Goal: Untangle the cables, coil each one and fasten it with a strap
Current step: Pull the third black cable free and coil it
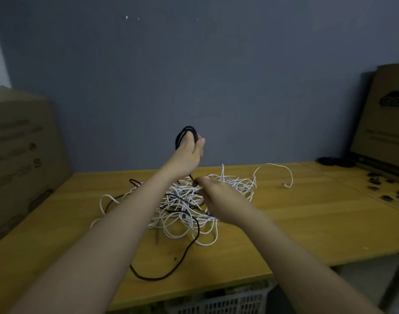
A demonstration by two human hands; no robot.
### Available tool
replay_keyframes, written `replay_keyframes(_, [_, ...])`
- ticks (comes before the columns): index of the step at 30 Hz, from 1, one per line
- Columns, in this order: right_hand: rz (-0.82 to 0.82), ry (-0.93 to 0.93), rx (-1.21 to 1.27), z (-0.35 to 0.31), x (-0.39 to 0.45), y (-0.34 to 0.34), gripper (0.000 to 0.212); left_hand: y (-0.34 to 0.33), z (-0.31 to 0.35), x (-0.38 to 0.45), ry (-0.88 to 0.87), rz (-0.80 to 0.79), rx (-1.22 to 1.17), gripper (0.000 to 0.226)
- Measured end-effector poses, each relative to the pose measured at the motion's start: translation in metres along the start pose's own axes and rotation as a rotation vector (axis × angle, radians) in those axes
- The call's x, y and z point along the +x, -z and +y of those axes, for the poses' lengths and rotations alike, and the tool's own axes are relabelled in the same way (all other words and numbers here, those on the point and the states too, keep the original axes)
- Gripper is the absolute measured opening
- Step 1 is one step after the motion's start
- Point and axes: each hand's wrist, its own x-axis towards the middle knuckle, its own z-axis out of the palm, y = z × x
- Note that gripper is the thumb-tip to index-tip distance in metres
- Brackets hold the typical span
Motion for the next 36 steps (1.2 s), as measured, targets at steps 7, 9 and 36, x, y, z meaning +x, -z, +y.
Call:
replay_keyframes(7, [0.475,-0.105,-0.025,0.038,0.043,0.027,0.012,0.027,-0.022,-0.016,0.096,-0.193,0.373,0.040])
replay_keyframes(9, [0.512,-0.231,0.039,0.050,0.063,0.028,0.019,0.038,-0.024,-0.019,0.112,-0.225,0.313,0.053])
replay_keyframes(36, [0.921,-0.167,0.130,0.136,0.212,0.129,0.027,0.011,0.013,0.147,0.030,-0.182,-0.527,0.043])
